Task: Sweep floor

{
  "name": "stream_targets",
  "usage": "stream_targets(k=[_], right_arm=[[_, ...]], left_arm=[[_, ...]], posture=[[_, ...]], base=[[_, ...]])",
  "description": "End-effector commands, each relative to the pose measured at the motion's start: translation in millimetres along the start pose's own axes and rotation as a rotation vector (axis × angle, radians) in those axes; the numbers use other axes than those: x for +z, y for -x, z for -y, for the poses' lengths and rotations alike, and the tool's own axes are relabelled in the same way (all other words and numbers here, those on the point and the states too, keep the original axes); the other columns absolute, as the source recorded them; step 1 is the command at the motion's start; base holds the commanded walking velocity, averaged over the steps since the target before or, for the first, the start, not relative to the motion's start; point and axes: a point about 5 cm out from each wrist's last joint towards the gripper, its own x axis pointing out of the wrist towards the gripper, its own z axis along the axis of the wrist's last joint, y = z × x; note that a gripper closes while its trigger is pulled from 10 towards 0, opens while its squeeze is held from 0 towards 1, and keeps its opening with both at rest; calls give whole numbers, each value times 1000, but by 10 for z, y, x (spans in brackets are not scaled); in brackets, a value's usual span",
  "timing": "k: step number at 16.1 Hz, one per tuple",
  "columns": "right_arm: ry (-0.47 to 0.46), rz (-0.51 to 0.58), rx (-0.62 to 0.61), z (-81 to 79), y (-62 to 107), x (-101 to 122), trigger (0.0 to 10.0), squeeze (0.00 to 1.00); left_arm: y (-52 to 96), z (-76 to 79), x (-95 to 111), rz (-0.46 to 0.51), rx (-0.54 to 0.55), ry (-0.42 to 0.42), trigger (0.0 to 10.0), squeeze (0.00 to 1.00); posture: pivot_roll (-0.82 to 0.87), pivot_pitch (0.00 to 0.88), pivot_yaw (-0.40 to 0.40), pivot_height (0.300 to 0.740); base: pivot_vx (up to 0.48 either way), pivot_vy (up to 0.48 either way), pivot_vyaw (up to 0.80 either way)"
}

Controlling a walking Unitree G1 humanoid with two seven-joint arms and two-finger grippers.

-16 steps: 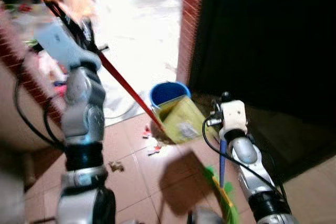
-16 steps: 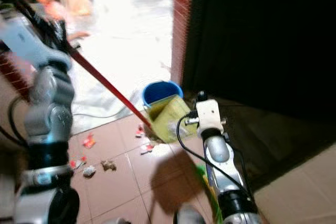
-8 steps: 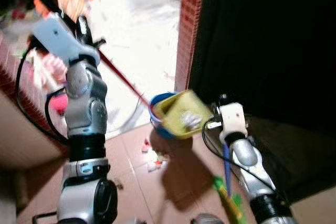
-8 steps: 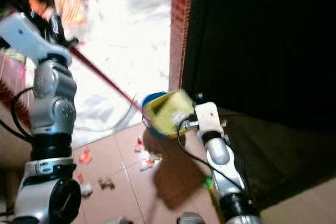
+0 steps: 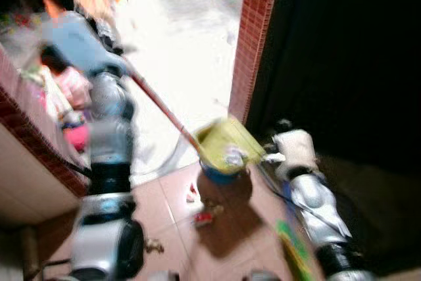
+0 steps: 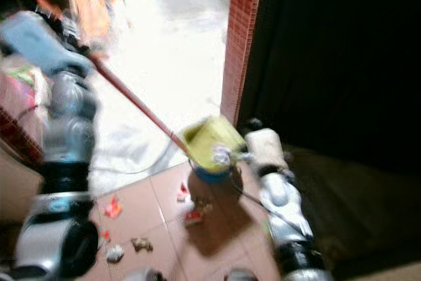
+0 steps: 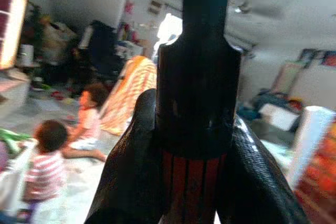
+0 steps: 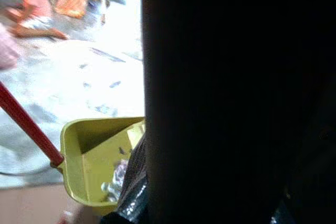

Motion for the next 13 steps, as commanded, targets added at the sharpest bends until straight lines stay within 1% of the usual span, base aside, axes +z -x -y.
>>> stream_targets(k=[1,2,6,8,9,10,11,13], right_arm=[[7,23,-19,90,-13,53,10000,0],[8,23,-18,87,-13,53,10000,0],[8,23,-18,85,-13,53,10000,0],[9,24,-13,70,-17,55,10000,0],[9,23,-12,64,-19,53,10000,0],[9,23,-11,60,-21,51,10000,0],[8,22,-9,56,-22,49,10000,0],[6,20,-4,41,-26,46,10000,0]], left_arm=[[-5,129,152,96,-38,4,10000,0],[6,149,143,101,-49,-9,10000,0],[10,157,137,101,-53,-12,10000,0],[84,241,46,79,-97,-58,10000,0],[102,256,28,76,-105,-55,10000,0],[114,266,18,76,-111,-38,10000,0],[126,276,7,77,-117,-32,10000,0],[164,290,-37,68,-132,-48,10000,0]], posture=[[-125,0,46,740],[-124,0,45,740],[-124,0,45,740],[-125,0,46,740],[-125,0,46,740],[-125,0,46,740],[-125,0,46,740],[-117,0,45,740]], base=[[386,285,0],[458,0,0],[458,0,0],[474,0,0],[446,0,0],[289,0,0],[0,0,0],[0,0,0]])
